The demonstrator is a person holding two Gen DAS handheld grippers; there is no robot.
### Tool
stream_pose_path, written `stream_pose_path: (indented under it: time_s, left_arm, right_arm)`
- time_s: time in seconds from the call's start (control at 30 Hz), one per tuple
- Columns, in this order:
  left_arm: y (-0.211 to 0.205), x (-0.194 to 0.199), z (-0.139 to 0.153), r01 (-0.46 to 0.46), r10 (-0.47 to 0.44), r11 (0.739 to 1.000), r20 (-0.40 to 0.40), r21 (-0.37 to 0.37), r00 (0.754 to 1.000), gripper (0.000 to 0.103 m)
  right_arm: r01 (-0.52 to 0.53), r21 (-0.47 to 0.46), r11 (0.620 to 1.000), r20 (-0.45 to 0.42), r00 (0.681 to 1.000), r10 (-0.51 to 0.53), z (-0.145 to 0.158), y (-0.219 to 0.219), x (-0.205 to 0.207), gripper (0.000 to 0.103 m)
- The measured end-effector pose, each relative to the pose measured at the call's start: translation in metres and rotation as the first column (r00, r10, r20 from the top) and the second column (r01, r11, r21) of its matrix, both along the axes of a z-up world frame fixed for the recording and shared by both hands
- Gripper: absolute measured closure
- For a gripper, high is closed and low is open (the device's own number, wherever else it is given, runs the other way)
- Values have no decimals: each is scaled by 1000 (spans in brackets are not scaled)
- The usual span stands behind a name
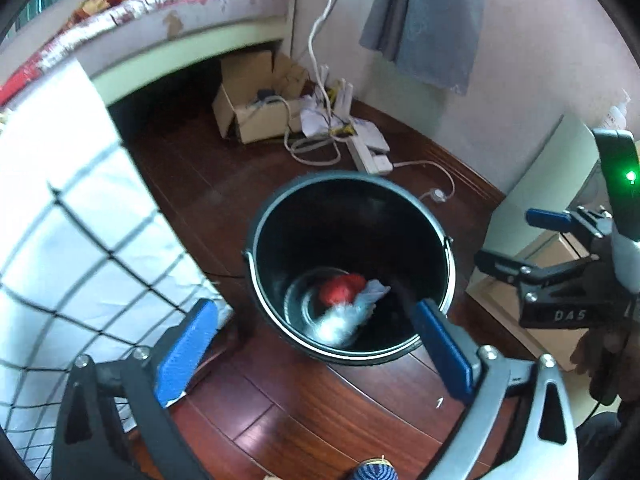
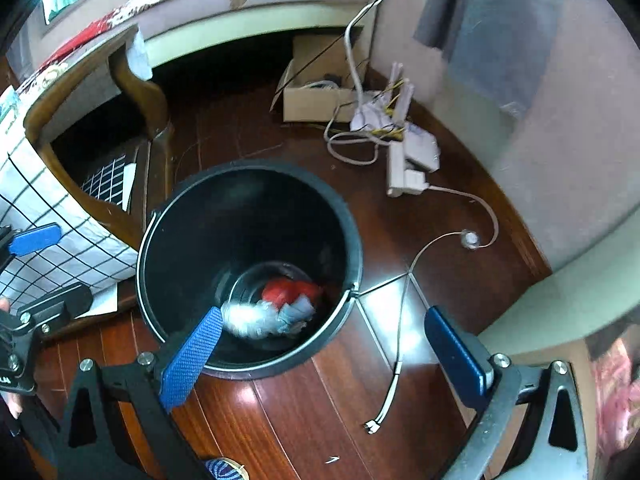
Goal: Collect trash
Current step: 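Return both tools from the bin to the table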
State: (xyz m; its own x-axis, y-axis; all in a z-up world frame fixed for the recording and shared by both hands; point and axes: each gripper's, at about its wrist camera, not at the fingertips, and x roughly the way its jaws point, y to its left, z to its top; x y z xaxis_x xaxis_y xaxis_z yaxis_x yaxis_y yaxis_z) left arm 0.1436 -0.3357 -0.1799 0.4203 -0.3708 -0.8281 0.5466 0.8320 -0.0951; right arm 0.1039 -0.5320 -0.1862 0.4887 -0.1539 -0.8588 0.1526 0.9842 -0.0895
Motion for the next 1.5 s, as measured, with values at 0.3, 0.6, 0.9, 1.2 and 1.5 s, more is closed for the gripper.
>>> stream_pose_path:
  time_s: [0.3,0.6,0.9,1.2,1.5]
  left_arm:
    - [38,-20,52,-24,29,998,79,-61,996,3]
    - [75,-22,81,-80,93,991,125,-105,988,3]
    - [137,-21,97,-177,196,977,173,-117,965,3]
    - [217,-14,102,-337,352,936,197,-105,915,3]
    - [317,4,98,-541,545,837,201,-80,814,3]
  right_arm:
    - [10,-9,1000,69,998,-9,46,28,-19,1]
    - [-27,-25,999,124,992,30,80,74,-17,1]
    - [-126,-19,992,184,975,128,106,138,5,1]
    - [-262,8,965,202,946,255,114,217,36,1]
    - [-436,34,899,188,887,422,110,311,88,1]
